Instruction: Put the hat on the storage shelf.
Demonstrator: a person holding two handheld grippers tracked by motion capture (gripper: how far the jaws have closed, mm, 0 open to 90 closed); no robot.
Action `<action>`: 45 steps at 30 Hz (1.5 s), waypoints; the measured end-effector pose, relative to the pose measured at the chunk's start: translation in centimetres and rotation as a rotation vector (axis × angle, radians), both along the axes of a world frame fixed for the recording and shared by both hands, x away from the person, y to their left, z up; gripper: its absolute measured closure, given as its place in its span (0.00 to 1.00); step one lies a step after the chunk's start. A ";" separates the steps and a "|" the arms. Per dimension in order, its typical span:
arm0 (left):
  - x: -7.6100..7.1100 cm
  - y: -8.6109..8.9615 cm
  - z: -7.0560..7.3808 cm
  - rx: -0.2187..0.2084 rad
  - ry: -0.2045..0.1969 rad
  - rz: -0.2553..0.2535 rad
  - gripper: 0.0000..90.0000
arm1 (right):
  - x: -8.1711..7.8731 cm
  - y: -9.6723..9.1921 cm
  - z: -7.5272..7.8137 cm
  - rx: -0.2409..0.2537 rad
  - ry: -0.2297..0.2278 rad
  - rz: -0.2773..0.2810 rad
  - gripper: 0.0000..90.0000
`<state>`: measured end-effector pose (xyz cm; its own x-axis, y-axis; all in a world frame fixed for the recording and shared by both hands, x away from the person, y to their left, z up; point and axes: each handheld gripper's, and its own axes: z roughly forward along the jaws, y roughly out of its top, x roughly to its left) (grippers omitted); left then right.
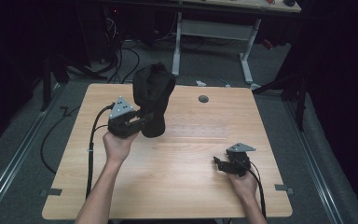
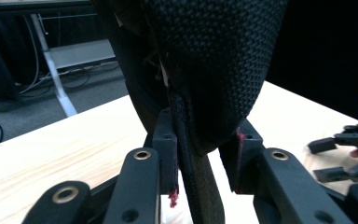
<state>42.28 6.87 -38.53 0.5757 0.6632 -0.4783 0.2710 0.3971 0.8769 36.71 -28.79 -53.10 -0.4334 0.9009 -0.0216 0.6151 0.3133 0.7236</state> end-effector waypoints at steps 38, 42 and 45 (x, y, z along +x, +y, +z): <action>3.6 -2.9 -3.9 0.097 -0.035 0.012 0.76 | 0.0 0.0 0.0 -0.001 0.000 -0.003 0.37; 3.5 -2.5 -4.0 0.081 -0.008 0.022 0.75 | 0.0 0.0 0.0 -0.001 -0.001 -0.003 0.37; 3.3 -2.3 -4.2 0.075 0.004 0.023 0.74 | 0.0 0.0 0.0 -0.001 -0.001 -0.004 0.37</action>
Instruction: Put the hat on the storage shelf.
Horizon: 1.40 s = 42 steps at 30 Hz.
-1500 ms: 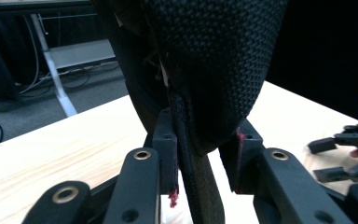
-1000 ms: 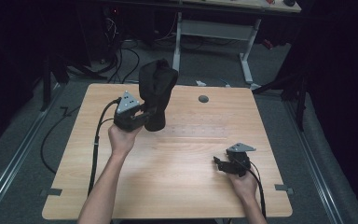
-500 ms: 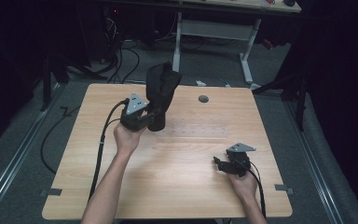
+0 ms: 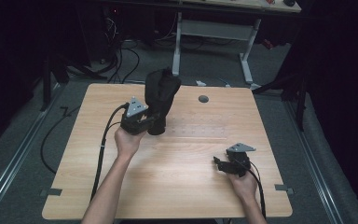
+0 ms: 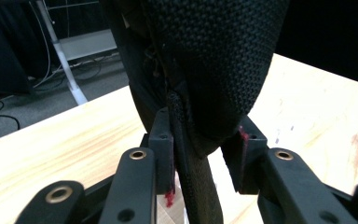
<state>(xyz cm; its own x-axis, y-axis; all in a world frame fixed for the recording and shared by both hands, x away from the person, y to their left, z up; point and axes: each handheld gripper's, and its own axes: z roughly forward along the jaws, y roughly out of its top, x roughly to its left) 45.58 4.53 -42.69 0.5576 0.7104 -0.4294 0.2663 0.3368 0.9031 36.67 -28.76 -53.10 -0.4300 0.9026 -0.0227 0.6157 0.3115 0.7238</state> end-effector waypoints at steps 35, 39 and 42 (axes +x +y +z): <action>-2.8 3.5 -1.2 -0.050 0.140 0.052 0.32 | 0.0 0.0 0.0 0.001 0.000 0.000 0.37; -3.5 3.8 -1.4 -0.049 0.175 0.072 0.33 | 0.0 0.0 0.0 0.002 0.000 -0.001 0.37; -3.8 3.8 -1.5 -0.043 0.186 0.070 0.33 | 0.0 0.0 0.0 0.002 0.000 -0.001 0.37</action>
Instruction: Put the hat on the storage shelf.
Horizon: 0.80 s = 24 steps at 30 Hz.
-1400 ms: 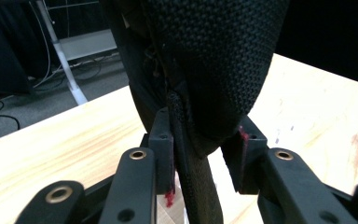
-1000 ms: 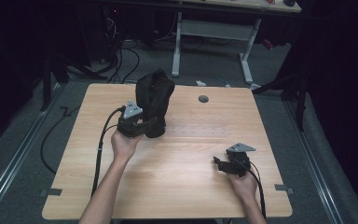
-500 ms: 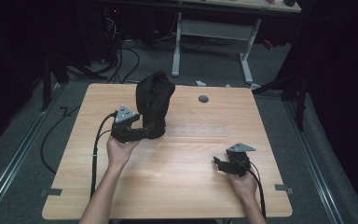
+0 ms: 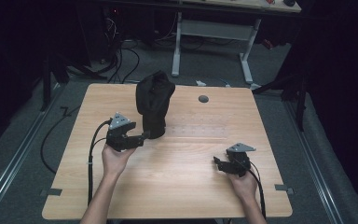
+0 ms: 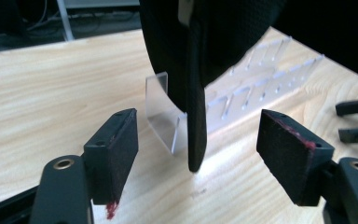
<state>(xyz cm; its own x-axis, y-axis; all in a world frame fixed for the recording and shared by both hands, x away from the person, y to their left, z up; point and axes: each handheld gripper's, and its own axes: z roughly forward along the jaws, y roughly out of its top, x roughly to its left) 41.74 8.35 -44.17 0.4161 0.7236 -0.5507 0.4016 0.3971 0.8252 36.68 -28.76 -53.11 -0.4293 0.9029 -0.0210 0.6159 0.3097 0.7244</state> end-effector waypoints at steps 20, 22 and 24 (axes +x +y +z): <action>-2.8 0.2 -2.3 0.011 0.066 -0.015 0.33 | 0.0 0.0 0.0 0.000 0.000 -0.001 0.37; -3.0 0.3 -2.6 0.009 0.072 -0.015 0.33 | 0.0 0.0 0.0 -0.001 0.000 0.000 0.37; -3.2 0.4 -3.0 0.000 0.081 -0.015 0.32 | 0.0 0.0 0.0 0.000 0.000 0.000 0.37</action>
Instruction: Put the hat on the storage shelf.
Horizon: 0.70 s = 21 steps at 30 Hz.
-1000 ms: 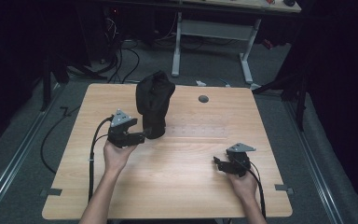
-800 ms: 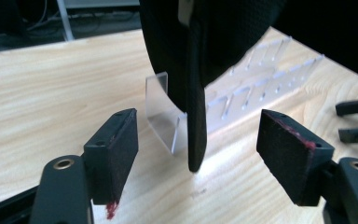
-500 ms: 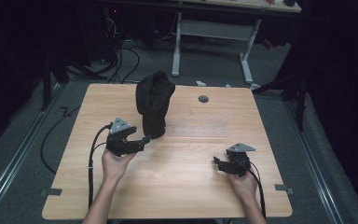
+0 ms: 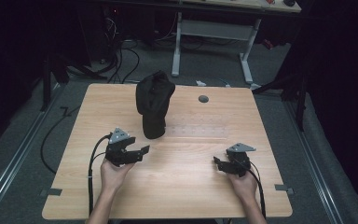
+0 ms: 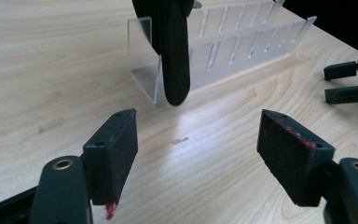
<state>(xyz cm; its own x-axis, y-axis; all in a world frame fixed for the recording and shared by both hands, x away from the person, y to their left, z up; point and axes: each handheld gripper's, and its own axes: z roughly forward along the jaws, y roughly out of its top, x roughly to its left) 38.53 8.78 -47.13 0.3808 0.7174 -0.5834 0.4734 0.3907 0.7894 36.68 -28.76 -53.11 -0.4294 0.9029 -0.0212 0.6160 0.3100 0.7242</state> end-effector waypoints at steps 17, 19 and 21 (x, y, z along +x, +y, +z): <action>-0.8 1.0 -2.4 0.014 0.037 0.033 0.32 | 0.0 0.0 0.0 0.000 0.000 -0.002 0.37; -0.9 0.9 -2.8 0.025 0.039 0.040 0.32 | 0.0 0.0 0.0 0.000 0.000 -0.002 0.37; -1.0 0.9 -2.9 0.029 0.036 0.038 0.32 | 0.0 0.0 0.0 0.000 0.000 -0.002 0.37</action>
